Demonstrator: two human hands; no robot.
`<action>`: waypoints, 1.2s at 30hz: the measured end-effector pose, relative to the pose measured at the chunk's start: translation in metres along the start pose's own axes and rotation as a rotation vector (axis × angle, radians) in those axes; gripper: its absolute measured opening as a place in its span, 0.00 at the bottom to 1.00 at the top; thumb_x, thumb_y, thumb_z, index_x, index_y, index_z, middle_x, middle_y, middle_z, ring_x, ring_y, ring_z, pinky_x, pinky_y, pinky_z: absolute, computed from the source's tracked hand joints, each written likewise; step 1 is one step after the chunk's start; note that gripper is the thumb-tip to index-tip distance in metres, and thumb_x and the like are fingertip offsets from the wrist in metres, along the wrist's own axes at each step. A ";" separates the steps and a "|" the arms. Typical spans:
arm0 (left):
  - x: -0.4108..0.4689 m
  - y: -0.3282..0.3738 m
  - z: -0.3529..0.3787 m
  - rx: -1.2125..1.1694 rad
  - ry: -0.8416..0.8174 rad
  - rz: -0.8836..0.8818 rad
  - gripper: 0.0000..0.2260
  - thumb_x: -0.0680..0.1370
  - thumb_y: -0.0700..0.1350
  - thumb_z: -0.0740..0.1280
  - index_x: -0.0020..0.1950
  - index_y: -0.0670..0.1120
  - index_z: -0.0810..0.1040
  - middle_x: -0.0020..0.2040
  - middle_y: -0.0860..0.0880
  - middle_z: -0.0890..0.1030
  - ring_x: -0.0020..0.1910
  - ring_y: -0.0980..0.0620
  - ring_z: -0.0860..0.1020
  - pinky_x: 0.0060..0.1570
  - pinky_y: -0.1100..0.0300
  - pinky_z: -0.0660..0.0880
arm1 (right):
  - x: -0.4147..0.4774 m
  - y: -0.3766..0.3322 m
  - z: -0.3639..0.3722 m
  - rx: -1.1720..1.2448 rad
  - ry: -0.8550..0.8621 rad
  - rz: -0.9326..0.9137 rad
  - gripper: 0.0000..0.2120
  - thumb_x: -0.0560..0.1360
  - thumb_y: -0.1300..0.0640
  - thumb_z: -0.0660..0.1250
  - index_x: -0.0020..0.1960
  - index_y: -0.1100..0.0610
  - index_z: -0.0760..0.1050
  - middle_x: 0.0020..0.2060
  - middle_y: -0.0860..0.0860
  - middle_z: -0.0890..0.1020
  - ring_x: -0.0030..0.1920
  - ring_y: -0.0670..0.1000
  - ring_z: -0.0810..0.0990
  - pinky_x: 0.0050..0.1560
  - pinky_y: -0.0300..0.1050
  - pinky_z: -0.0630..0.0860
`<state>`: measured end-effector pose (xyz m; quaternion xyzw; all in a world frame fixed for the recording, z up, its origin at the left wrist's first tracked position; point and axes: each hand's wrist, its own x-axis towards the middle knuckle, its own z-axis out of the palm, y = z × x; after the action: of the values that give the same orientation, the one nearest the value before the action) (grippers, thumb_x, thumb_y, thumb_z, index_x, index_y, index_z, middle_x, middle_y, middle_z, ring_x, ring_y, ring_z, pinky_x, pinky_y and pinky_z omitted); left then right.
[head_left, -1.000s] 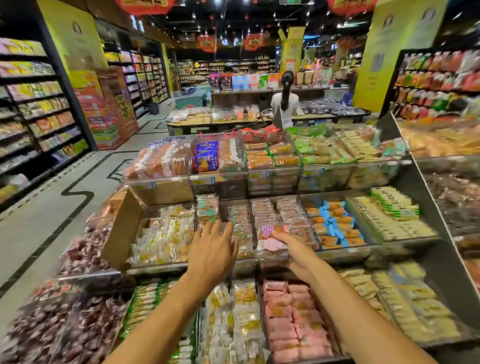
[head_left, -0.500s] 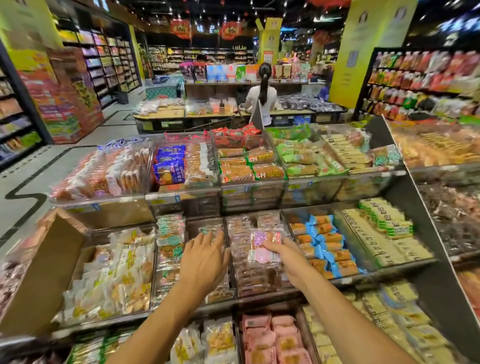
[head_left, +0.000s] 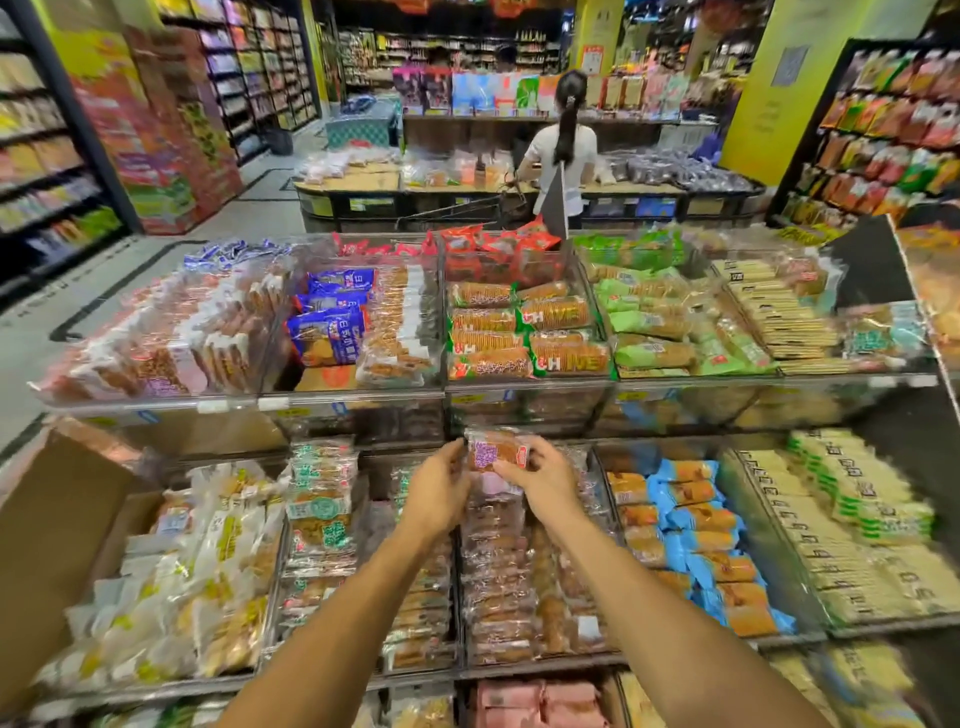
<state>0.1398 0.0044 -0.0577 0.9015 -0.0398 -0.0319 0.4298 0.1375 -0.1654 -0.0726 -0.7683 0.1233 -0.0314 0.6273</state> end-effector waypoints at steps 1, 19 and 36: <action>0.007 0.000 0.003 -0.010 0.029 -0.007 0.16 0.79 0.42 0.73 0.66 0.49 0.79 0.57 0.52 0.85 0.57 0.51 0.83 0.50 0.66 0.76 | 0.008 0.000 0.001 0.003 -0.027 0.000 0.18 0.73 0.59 0.81 0.59 0.56 0.79 0.56 0.46 0.84 0.59 0.49 0.82 0.65 0.50 0.78; 0.029 -0.013 0.034 0.093 0.269 -0.020 0.11 0.81 0.38 0.70 0.63 0.46 0.83 0.48 0.52 0.87 0.36 0.60 0.78 0.34 0.72 0.69 | 0.032 0.025 0.030 -0.412 0.123 -0.224 0.22 0.82 0.53 0.69 0.74 0.58 0.75 0.61 0.50 0.79 0.58 0.51 0.79 0.54 0.39 0.73; -0.012 0.027 0.005 0.404 0.238 -0.061 0.21 0.85 0.53 0.62 0.75 0.45 0.69 0.70 0.44 0.78 0.67 0.43 0.77 0.64 0.47 0.76 | 0.029 0.014 -0.009 -0.516 0.071 -0.279 0.19 0.81 0.47 0.70 0.68 0.54 0.76 0.62 0.50 0.81 0.61 0.52 0.81 0.59 0.47 0.77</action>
<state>0.1265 -0.0151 -0.0390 0.9674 0.0329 0.0705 0.2411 0.1613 -0.1829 -0.0874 -0.9105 0.0424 -0.1117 0.3959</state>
